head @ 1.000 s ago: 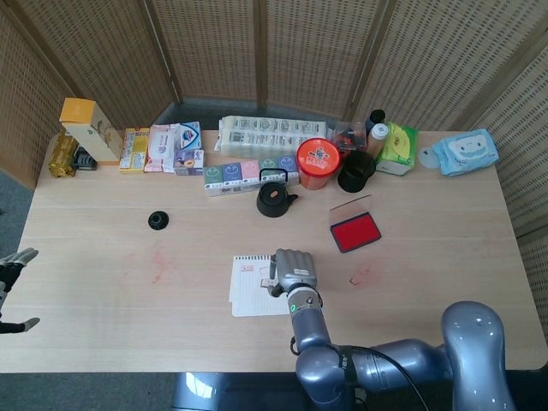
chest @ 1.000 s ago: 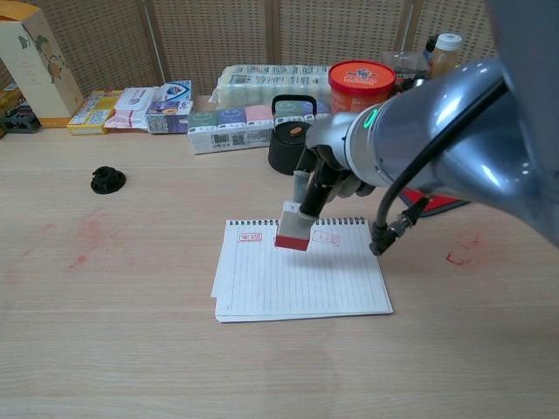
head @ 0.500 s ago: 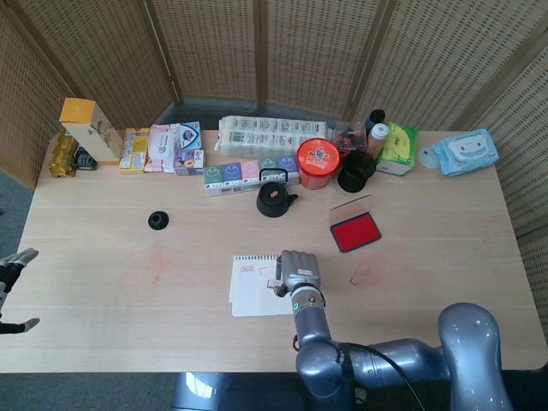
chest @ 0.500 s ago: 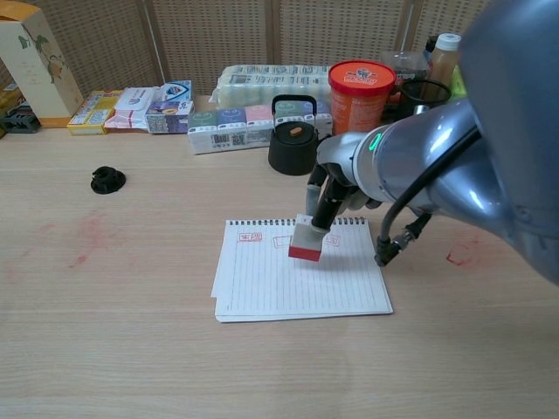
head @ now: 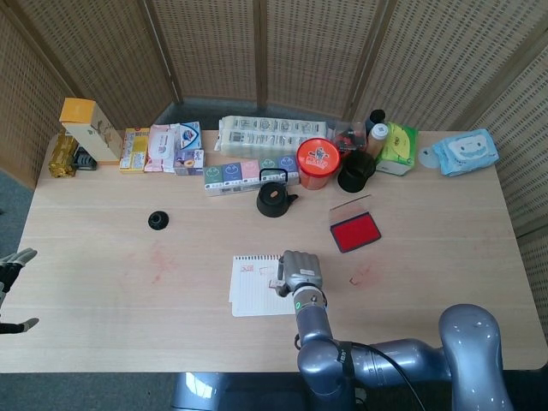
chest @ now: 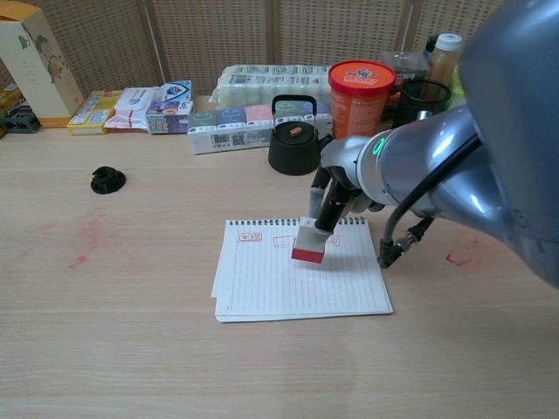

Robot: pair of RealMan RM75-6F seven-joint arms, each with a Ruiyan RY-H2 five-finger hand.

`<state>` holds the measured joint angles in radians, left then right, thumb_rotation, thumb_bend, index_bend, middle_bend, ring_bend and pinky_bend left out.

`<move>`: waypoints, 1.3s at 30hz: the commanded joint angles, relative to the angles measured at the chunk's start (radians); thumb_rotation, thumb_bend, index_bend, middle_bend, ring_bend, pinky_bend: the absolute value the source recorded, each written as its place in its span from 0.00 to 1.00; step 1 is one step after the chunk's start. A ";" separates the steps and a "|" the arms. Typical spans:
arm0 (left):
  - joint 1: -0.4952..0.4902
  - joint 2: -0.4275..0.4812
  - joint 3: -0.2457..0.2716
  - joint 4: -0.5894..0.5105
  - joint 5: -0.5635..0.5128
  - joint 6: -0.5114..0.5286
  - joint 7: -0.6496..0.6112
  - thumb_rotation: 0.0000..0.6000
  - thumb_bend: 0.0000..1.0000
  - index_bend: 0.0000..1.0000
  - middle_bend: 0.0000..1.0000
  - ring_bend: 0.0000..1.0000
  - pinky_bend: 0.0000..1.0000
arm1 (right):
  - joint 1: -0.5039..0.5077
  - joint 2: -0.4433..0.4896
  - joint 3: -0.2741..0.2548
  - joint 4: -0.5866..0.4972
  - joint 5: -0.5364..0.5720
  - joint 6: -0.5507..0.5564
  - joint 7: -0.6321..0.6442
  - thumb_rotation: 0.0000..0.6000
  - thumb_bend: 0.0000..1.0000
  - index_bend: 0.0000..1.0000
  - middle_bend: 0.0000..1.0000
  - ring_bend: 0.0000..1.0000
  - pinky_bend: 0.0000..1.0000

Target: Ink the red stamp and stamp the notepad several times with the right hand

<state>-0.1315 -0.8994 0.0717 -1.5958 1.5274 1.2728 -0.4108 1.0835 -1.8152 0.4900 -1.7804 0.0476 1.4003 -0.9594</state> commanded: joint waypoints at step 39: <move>0.002 0.002 0.001 0.001 0.003 0.003 -0.007 1.00 0.00 0.00 0.00 0.00 0.01 | -0.054 -0.095 -0.069 0.152 -0.096 -0.041 -0.018 1.00 0.60 0.78 1.00 1.00 1.00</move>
<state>-0.1290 -0.8974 0.0726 -1.5950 1.5300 1.2762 -0.4176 1.0297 -1.9099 0.4206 -1.6281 -0.0483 1.3590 -0.9769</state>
